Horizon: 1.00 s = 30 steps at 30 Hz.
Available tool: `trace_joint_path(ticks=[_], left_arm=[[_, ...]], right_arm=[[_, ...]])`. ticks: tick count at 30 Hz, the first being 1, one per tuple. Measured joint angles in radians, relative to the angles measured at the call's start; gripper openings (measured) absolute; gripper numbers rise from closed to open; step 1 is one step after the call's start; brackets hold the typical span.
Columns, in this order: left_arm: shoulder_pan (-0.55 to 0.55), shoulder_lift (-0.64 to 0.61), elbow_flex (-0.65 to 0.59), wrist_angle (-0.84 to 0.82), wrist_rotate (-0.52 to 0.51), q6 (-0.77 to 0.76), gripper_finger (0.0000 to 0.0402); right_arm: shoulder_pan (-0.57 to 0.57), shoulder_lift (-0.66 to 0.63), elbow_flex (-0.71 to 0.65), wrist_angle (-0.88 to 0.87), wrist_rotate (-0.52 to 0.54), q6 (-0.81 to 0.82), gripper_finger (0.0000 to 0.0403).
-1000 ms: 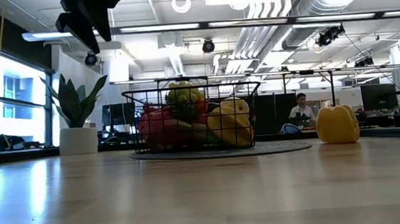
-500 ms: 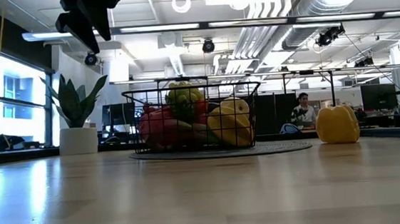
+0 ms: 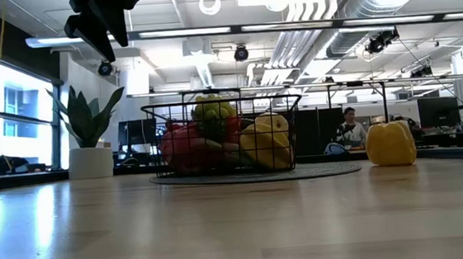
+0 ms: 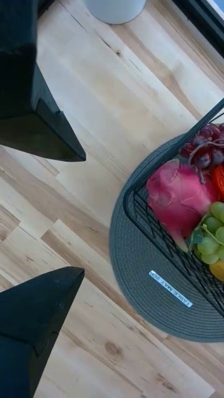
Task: Build produce basket
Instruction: Put the red chili pepper into the black wire basket
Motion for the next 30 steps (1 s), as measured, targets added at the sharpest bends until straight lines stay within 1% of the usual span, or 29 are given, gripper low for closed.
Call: trace_joint_path(ticks=[5,16,24,27,30], left_arm=[[0.000,0.000,0.000,0.000,0.000,0.000,0.0282],[0.000,0.000,0.000,0.000,0.000,0.000,0.0282],[0.000,0.000,0.000,0.000,-0.001,0.000,0.0282],[0.000,0.000,0.000,0.000,-0.001,0.000,0.0282],[0.000,0.000,0.000,0.000,-0.001,0.000,0.0282]], right_arm=[[0.025,0.075,0.000,0.046,-0.001,0.018,0.0257],[0.035,0.247,-0.001,0.142,-0.049,0.040,0.0256],[0.035,0.354,-0.001,0.198,-0.127,0.044,0.0256],[0.035,0.380,-0.001,0.202,-0.150,0.044,0.0251],[0.035,0.394,-0.001,0.202,-0.160,0.044,0.0237]])
